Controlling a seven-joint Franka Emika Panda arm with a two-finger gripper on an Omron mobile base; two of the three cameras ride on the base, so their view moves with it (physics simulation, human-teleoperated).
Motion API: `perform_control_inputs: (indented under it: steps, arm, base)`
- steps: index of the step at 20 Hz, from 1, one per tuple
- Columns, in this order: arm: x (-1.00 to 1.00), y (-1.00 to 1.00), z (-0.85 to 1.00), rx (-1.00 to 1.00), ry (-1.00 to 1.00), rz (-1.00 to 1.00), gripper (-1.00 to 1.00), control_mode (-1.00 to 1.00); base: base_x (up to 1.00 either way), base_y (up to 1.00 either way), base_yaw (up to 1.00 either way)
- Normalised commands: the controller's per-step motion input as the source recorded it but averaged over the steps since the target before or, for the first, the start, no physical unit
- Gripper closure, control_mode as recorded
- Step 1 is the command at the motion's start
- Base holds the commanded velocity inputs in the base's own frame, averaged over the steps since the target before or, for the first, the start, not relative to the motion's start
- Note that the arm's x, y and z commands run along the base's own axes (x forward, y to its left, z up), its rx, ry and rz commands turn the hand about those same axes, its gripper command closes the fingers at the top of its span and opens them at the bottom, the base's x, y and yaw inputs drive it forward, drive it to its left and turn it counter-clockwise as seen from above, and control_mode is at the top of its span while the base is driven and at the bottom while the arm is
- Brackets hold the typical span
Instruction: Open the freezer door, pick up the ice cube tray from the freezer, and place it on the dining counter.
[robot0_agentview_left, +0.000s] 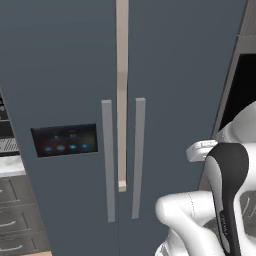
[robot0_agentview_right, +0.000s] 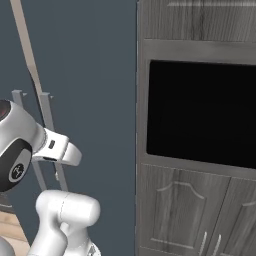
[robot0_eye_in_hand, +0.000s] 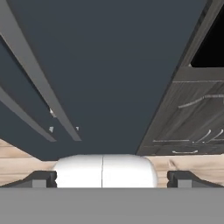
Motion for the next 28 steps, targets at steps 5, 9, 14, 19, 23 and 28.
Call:
perform_control_inputs:
  steps: [5,9,14,19,23,28]
  arm:
    - [-0.01,0.04,0.00,0.00,-0.01,0.00,-1.00,-1.00]
    - [-0.16,0.61,0.04,-0.01,-0.20,-0.01,-1.00,-1.00]
    - [-0.02,0.80,0.08,-0.02,-0.27,-0.03,-1.00,-1.00]
    - [0.00,0.57,0.04,0.00,-0.28,-0.01,-1.00,-1.00]
    - [0.00,0.38,0.00,0.00,-0.28,0.00,-1.00,-1.00]
    - [0.00,0.40,0.00,0.00,-0.30,0.00,-1.00,-1.00]
  base:
    - [0.00,0.00,0.00]
    - [0.00,0.00,0.00]
    - [0.00,0.00,0.00]
    - [0.00,0.00,0.00]
    - [0.00,0.00,0.00]
    - [0.00,0.00,0.00]
